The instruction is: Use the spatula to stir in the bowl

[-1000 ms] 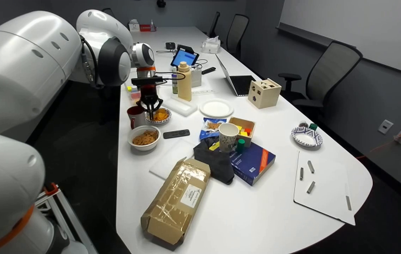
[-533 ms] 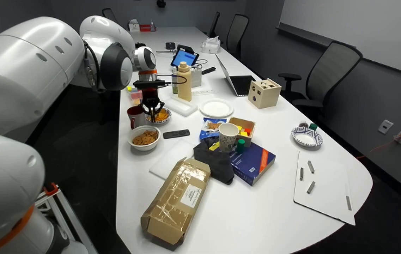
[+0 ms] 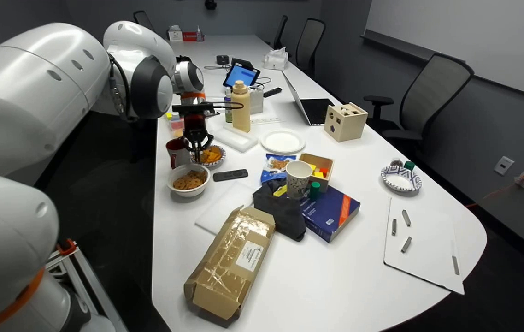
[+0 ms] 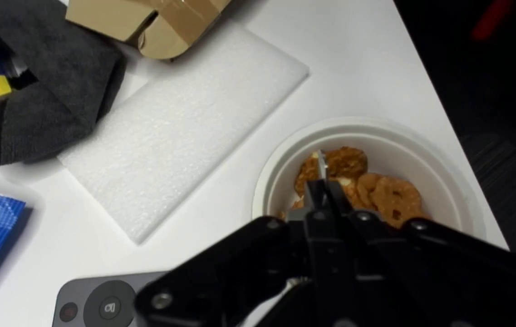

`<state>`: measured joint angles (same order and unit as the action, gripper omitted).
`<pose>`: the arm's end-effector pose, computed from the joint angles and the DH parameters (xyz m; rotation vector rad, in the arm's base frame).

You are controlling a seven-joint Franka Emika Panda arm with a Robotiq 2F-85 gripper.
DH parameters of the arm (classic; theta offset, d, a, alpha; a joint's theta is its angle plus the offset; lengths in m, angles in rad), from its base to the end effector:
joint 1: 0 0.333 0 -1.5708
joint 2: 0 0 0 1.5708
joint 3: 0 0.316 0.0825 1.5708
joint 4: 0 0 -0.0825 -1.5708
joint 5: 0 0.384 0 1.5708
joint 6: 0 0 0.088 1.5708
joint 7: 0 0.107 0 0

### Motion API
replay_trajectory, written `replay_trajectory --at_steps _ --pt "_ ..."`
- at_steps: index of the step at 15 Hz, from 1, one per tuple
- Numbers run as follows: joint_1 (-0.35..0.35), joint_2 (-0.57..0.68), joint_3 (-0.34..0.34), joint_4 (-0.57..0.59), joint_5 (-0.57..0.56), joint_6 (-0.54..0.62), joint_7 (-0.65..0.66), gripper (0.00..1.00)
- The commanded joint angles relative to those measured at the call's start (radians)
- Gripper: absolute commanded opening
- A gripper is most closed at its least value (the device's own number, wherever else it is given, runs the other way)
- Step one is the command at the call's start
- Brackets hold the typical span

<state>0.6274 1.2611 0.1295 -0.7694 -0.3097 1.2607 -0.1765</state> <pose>0.5571 0.4220 0.1202 2.3379 1.1545 -0.9415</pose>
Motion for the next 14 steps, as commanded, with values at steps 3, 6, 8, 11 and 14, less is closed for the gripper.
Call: replay_trajectory --at_steps 3,6,8,11,14 --pt "0.018 0.043 -0.032 0.105 0.019 -0.151 0.074 0.01" --pt "0.017 0.048 -0.057 0.114 0.01 -0.179 0.132 0.01" --pt "0.017 0.047 -0.069 0.116 0.012 -0.207 0.166 0.01" --pt "0.001 0.046 -0.055 0.126 0.033 -0.234 0.159 0.01" --pt "-0.001 0.044 -0.041 0.149 0.039 -0.2 0.122 0.01"
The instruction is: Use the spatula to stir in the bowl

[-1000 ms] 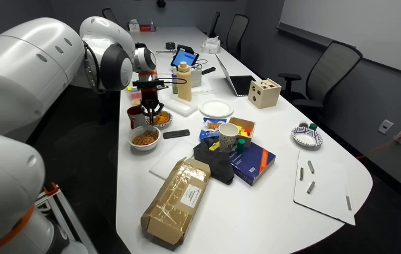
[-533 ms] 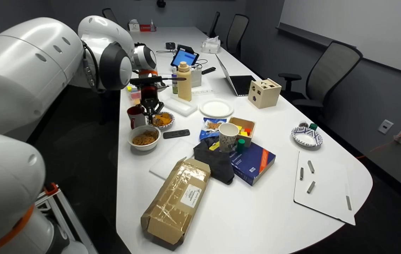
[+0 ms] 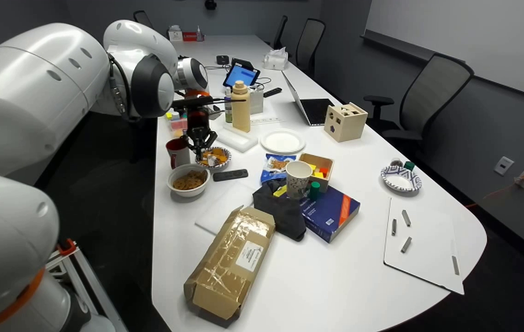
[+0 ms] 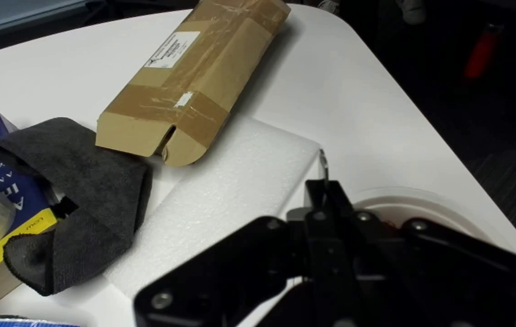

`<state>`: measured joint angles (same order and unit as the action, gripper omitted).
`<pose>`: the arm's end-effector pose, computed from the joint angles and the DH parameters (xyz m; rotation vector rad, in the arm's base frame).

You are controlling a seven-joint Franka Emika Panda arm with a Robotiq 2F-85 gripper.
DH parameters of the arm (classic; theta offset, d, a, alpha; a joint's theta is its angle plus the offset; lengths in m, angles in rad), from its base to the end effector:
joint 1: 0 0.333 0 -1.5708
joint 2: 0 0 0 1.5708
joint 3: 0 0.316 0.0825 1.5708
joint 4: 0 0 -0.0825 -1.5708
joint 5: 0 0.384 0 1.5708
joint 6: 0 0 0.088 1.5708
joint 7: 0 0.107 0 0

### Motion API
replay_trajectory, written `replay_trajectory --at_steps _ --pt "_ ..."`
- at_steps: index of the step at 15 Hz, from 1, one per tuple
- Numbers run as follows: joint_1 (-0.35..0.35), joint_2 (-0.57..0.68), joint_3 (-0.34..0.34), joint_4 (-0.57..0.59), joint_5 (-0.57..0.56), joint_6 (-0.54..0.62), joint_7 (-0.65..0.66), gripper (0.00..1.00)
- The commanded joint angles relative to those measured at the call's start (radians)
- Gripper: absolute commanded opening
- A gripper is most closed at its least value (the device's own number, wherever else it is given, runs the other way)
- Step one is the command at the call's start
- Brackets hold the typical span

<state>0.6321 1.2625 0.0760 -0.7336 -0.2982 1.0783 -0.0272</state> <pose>0.5557 0.3946 0.1357 2.2827 0.8418 -1.0376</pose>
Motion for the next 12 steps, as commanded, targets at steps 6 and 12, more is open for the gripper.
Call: replay_trajectory --at_steps 6,12 --pt "-0.018 0.027 0.046 0.102 0.022 0.104 -0.088 0.01" --pt "-0.045 0.079 0.062 0.133 0.072 0.126 -0.192 0.01"
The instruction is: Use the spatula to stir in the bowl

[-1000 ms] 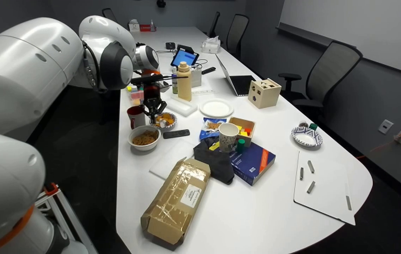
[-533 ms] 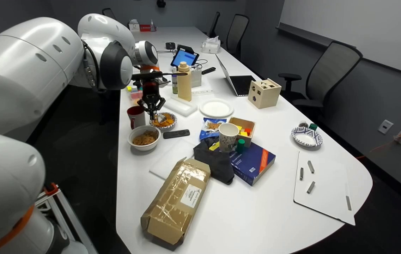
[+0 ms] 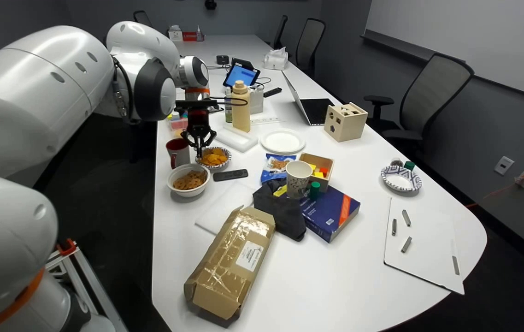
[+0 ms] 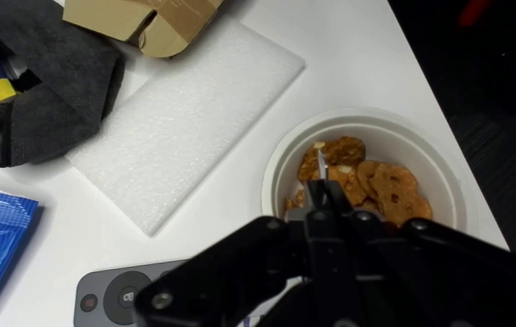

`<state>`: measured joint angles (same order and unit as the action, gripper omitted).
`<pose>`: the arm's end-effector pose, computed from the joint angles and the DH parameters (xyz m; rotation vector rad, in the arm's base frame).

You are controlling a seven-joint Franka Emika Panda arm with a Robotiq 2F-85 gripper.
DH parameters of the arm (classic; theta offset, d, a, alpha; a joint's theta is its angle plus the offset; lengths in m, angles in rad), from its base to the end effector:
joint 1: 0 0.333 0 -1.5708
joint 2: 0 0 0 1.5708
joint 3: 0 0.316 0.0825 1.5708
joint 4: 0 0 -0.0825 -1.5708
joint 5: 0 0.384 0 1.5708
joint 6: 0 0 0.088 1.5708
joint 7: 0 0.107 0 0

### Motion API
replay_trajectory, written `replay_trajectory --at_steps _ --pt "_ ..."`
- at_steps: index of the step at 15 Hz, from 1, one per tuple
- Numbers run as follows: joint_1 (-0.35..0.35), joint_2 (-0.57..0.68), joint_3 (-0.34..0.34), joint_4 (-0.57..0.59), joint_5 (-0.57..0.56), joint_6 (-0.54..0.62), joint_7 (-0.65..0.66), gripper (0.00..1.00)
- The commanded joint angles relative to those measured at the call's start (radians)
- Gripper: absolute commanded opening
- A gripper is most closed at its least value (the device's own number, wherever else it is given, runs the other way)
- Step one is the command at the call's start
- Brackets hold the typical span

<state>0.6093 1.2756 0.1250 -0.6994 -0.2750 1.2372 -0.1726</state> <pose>0.5720 0.4163 0.1357 2.4070 1.1246 -0.9308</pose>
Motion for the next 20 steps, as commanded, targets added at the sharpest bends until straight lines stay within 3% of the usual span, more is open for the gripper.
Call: replay_trajectory --at_steps 1,11,17,20 --pt "-0.027 0.07 0.012 0.096 0.058 -0.047 -0.043 0.01" --pt "0.009 0.086 -0.068 0.101 0.002 -0.23 0.145 0.01" --pt "0.026 0.089 -0.061 0.147 -0.004 -0.168 0.114 0.01" --pt "0.013 0.058 -0.036 0.115 0.005 -0.079 0.082 0.01"
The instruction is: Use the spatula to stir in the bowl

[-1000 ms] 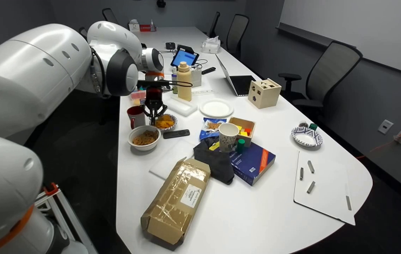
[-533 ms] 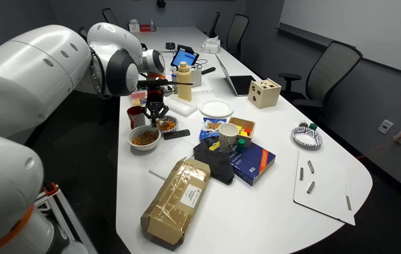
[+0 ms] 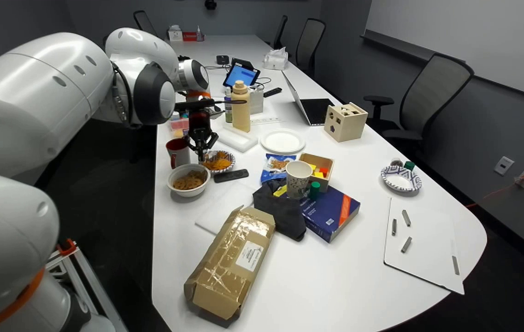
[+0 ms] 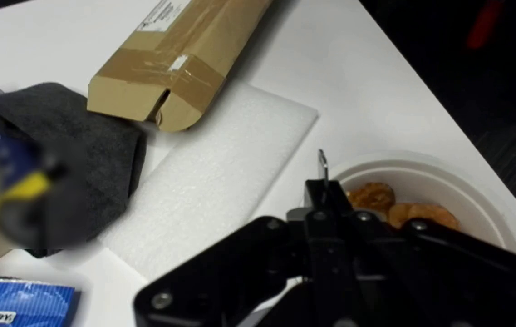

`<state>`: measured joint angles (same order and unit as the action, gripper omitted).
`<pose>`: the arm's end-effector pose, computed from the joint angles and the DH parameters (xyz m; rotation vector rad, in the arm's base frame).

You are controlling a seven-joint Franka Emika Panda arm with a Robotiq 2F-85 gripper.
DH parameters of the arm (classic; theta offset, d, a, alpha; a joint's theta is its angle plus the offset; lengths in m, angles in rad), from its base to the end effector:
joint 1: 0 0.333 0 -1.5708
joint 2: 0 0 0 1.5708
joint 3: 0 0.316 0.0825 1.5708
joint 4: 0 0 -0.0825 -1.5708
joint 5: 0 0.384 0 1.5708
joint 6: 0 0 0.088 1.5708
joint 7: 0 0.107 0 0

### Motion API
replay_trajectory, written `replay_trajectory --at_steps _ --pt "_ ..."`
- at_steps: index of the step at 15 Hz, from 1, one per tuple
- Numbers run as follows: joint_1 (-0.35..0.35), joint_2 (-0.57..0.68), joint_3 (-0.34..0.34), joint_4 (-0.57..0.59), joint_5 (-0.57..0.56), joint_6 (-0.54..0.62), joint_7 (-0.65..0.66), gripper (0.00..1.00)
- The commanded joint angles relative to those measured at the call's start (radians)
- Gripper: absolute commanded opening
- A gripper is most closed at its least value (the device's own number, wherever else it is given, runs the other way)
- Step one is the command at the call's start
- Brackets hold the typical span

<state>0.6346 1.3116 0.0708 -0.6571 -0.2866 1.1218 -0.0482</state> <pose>0.5651 0.4017 0.1281 2.3363 0.8841 -0.9767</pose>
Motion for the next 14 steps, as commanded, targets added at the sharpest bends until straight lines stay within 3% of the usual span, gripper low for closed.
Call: replay_trajectory --at_steps 1,5,9,14 --pt "-0.016 0.021 0.025 0.071 0.02 0.057 -0.053 0.01" --pt "-0.057 0.027 0.066 0.059 0.059 0.102 -0.114 0.01" --pt "-0.102 0.035 0.103 0.053 0.102 0.066 -0.146 0.01" --pt "-0.111 0.074 0.074 0.092 0.134 -0.042 -0.094 0.01"
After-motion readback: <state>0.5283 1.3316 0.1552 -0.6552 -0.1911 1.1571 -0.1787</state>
